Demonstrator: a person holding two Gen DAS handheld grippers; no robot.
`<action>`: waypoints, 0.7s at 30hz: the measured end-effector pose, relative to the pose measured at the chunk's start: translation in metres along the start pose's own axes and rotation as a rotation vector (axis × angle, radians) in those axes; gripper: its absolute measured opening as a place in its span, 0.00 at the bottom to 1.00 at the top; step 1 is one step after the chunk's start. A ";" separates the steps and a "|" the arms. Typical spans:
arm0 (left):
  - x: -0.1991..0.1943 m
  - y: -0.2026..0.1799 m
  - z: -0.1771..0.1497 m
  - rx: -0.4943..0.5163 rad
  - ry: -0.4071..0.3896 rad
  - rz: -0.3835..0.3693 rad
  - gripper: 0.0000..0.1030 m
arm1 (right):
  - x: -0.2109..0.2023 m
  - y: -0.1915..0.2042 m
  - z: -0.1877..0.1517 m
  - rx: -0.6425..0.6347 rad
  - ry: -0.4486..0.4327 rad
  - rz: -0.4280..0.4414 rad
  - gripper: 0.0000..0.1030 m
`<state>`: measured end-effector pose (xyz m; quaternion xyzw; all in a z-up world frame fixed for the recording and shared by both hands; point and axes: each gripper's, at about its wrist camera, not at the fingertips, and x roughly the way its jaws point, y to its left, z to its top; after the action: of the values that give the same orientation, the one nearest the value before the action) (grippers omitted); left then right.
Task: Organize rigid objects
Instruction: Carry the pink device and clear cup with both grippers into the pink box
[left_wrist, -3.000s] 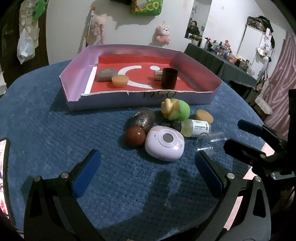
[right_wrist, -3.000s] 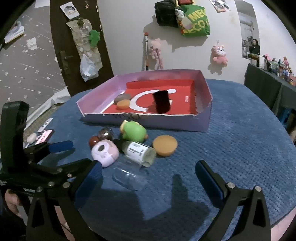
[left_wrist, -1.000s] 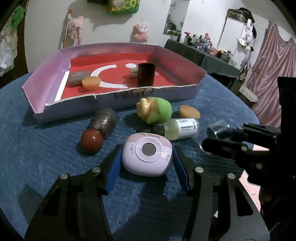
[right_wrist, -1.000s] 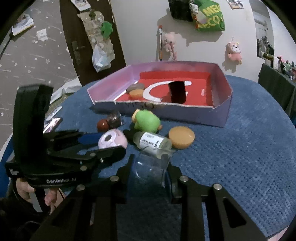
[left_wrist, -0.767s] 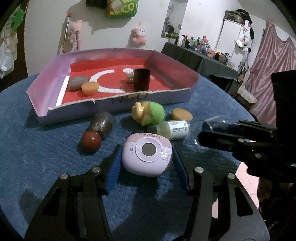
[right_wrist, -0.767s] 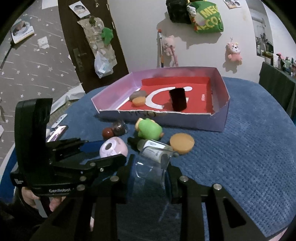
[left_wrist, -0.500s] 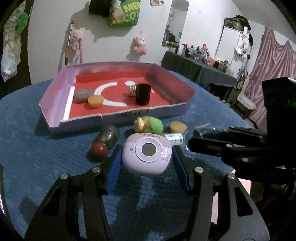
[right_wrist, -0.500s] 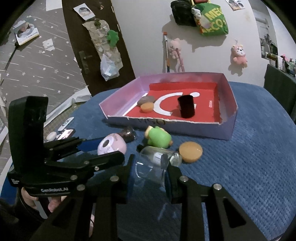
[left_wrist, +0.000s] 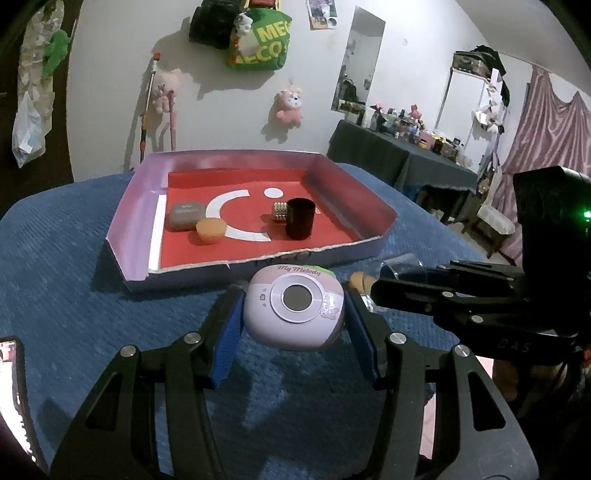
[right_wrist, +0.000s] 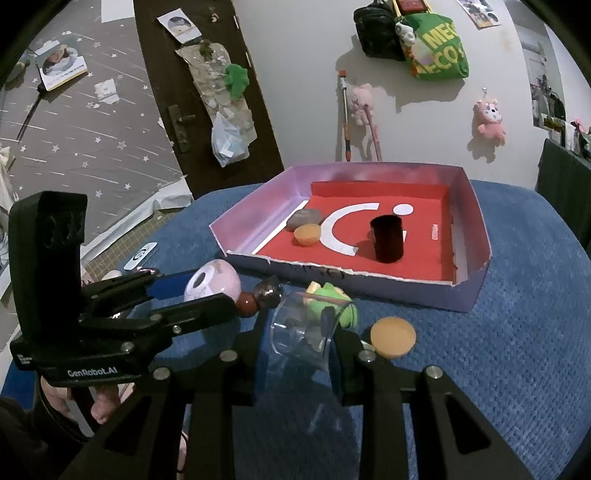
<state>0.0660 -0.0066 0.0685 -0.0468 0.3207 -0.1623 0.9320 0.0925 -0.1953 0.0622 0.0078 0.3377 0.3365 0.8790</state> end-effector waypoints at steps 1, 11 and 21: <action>0.000 0.001 0.003 -0.003 0.001 0.000 0.50 | 0.000 0.000 0.002 0.001 0.001 0.002 0.29; 0.007 0.016 0.037 -0.043 0.019 -0.010 0.50 | -0.001 0.004 0.031 -0.007 0.013 0.018 0.29; 0.029 0.026 0.059 -0.044 0.074 -0.005 0.50 | 0.012 -0.009 0.058 0.035 0.053 0.035 0.29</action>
<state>0.1305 0.0077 0.0935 -0.0620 0.3580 -0.1593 0.9179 0.1394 -0.1829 0.0981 0.0200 0.3664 0.3458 0.8636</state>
